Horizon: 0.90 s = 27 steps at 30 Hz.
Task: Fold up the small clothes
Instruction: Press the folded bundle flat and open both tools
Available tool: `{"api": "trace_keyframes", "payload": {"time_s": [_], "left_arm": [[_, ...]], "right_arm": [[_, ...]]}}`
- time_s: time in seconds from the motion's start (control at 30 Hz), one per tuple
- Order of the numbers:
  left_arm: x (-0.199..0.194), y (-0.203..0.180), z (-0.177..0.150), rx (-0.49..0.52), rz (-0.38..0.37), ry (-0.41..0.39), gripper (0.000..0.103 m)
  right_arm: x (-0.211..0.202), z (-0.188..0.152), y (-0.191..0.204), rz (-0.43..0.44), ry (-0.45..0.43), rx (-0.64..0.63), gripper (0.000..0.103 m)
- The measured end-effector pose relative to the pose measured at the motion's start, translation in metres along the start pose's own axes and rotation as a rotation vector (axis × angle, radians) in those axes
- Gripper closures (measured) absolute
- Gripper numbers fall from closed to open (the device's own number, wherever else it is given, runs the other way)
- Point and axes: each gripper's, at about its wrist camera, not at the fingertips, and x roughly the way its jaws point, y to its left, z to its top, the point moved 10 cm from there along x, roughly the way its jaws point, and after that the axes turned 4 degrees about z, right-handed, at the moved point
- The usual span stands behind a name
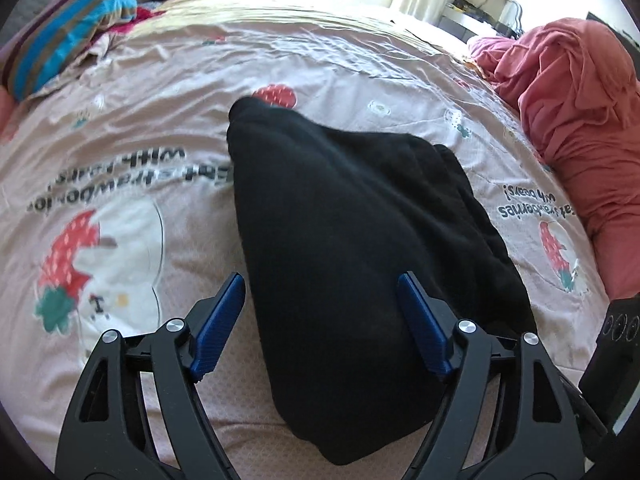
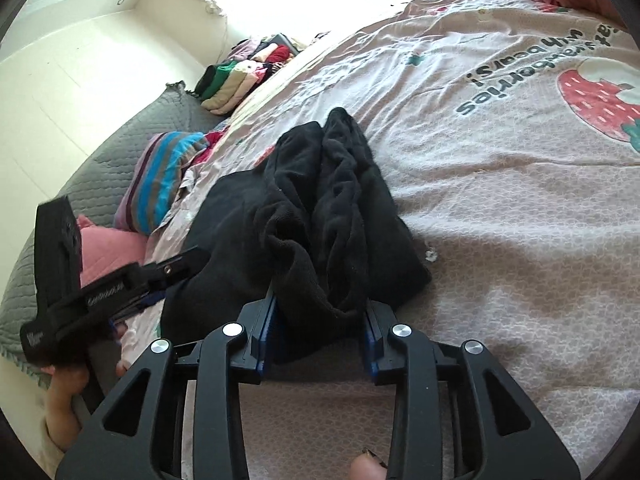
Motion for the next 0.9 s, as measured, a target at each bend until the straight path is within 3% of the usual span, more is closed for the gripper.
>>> {"api": "trace_keyframes", "payload": {"time_s": [0.17,0.33,0.53,0.6,0.7,0.9], "left_arm": [[0.000,0.003,-0.009,-0.026,-0.012,-0.003,0.030],[-0.013,0.004,-0.008,-0.023,-0.016,-0.033,0.030],[-0.024,0.005,-0.015,-0.027,-0.025,-0.045,0.030],[-0.028,0.007,-0.018,-0.034,-0.032,-0.048,0.030],[-0.037,0.007,-0.021,-0.031,-0.034,-0.062,0.030],[-0.057,0.011,-0.025,-0.030,-0.046,-0.094,0.024]], "right_arm": [[0.002,-0.002,0.005,-0.102,-0.004,-0.092,0.071],[-0.007,0.003,0.012,-0.139,-0.037,-0.153,0.062],[-0.025,0.005,0.016,-0.163,-0.072,-0.202,0.059],[-0.034,0.006,0.017,-0.174,-0.089,-0.216,0.054],[-0.047,0.008,0.022,-0.168,-0.117,-0.227,0.035],[-0.074,0.013,0.038,-0.186,-0.185,-0.299,0.019]]}}
